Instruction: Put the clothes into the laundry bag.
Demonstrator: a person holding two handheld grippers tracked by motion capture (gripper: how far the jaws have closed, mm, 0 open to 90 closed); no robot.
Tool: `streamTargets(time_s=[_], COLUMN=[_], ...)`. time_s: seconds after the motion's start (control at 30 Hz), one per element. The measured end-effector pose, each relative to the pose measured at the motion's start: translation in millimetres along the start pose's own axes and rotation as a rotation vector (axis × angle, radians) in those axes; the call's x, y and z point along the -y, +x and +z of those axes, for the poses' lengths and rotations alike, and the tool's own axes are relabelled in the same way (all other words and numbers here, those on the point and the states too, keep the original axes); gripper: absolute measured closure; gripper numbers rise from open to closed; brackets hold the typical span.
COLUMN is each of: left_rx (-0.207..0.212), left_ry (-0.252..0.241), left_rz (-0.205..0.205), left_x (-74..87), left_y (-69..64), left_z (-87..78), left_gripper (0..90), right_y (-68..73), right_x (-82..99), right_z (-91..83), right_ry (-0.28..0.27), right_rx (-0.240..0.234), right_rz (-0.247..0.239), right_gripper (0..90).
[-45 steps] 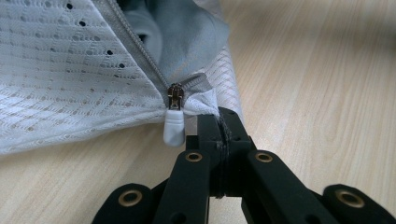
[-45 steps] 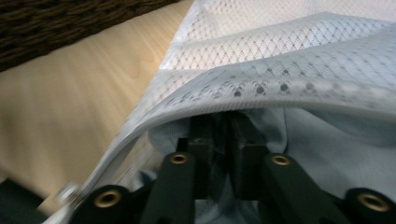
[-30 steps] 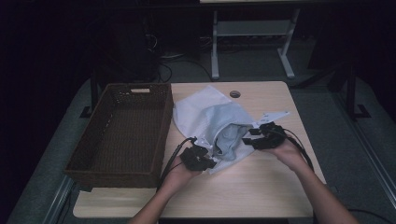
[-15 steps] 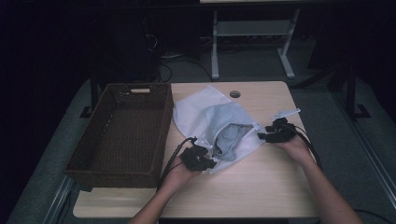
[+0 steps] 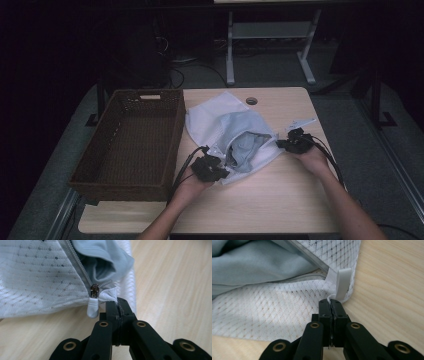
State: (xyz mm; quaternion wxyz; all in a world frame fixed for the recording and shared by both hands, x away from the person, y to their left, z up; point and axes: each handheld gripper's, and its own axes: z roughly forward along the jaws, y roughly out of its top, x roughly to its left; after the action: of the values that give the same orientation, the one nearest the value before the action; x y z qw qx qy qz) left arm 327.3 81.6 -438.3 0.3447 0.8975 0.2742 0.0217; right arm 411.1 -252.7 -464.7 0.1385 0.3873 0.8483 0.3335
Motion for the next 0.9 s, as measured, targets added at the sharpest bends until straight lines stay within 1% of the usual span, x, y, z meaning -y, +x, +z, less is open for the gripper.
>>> streamTargets(time_s=[0.03,0.07,0.1,0.13,0.17,0.23,0.27,0.3,0.33,0.37,0.4,0.43,0.47,0.53,0.6,0.67,0.73,0.8,0.83,0.87,0.9], left_rx=[-0.006,-0.018,-0.028,-0.036,-0.042,-0.058,-0.065,-0.071,-0.077,-0.083,-0.087,-0.092,-0.096,-0.101,-0.106,-0.11,-0.112,-0.115,-0.124,-0.133,-0.135], left_ry=[0.003,0.003,0.002,-0.003,-0.007,-0.011,-0.016,-0.012,-0.012,-0.011,-0.012,-0.01,-0.009,-0.006,-0.001,0.006,0.015,0.014,0.011,0.005,-0.005], left_rz=[0.0,-0.002,-0.01,-0.015,-0.023,-0.04,-0.049,-0.054,-0.062,-0.068,-0.074,-0.078,-0.084,-0.093,-0.103,-0.111,-0.118,-0.12,-0.115,-0.113,-0.108], left_x=[0.1,0.5,0.8,1.4,2.0,3.0,3.6,4.1,4.6,5.0,5.4,5.6,5.9,6.5,7.3,8.3,9.3,9.3,8.8,7.9,6.6], left_y=[0.8,2.3,3.5,5.1,6.7,9.7,10.8,12.1,13.1,14.2,15.2,16.2,17.2,18.8,20.1,21.5,23.0,23.2,22.4,20.8,18.8], left_z=[-0.6,-1.9,-3.0,-4.2,-5.6,-8.2,-8.9,-9.7,-10.1,-10.6,-10.7,-11.0,-11.0,-10.7,-10.1,-9.4,-8.4,-8.3,-9.3,-11.2,-14.2], left_gripper=[89.1,89.1,89.1,89.1,89.1,89.1,89.1,89.1,89.1,89.1,89.1,89.1,89.1,89.0,89.0,88.8,88.4,88.0,86.7,80.5,80.5], right_y=[0.0,3.2,3.2,8.8,8.8,15.0,24.0,24.0,28.6,33.3,42.5,47.0,47.0,56.0,64.5,72.2,80.8,82.2,83.0,83.2,83.2], right_x=[0.0,-0.3,-0.3,0.6,0.6,3.6,7.4,7.4,10.2,13.5,19.8,23.4,23.4,30.2,37.4,45.4,54.8,55.8,55.4,53.8,53.8], right_z=[0.0,-7.5,-7.5,-16.4,-16.4,-24.4,-31.9,-31.9,-36.2,-40.7,-49.2,-53.0,-53.0,-59.2,-63.3,-67.0,-68.5,-68.2,-67.6,-66.6,-66.6], right_ry=[0.0,0.003,0.003,0.009,0.009,0.012,0.024,0.024,0.02,0.023,0.031,0.032,0.032,0.042,0.062,0.069,0.091,0.1,0.103,0.102,0.102], right_rx=[0.0,0.001,0.001,0.0,0.0,0.002,-0.003,-0.003,-0.005,-0.014,-0.022,-0.035,-0.035,-0.049,-0.068,-0.091,-0.114,-0.117,-0.114,-0.116,-0.116], right_rz=[0.0,-0.008,-0.008,-0.016,-0.016,-0.012,-0.025,-0.025,-0.043,-0.042,-0.061,-0.056,-0.056,-0.078,-0.092,-0.098,-0.112,-0.12,-0.123,-0.124,-0.124], right_gripper=[88.1,88.1,88.1,88.1,88.1,88.1,88.1,88.1,88.1,88.1,88.1,88.1,88.1,88.1,88.1,88.1,88.1,88.1,88.1,88.1,88.1])
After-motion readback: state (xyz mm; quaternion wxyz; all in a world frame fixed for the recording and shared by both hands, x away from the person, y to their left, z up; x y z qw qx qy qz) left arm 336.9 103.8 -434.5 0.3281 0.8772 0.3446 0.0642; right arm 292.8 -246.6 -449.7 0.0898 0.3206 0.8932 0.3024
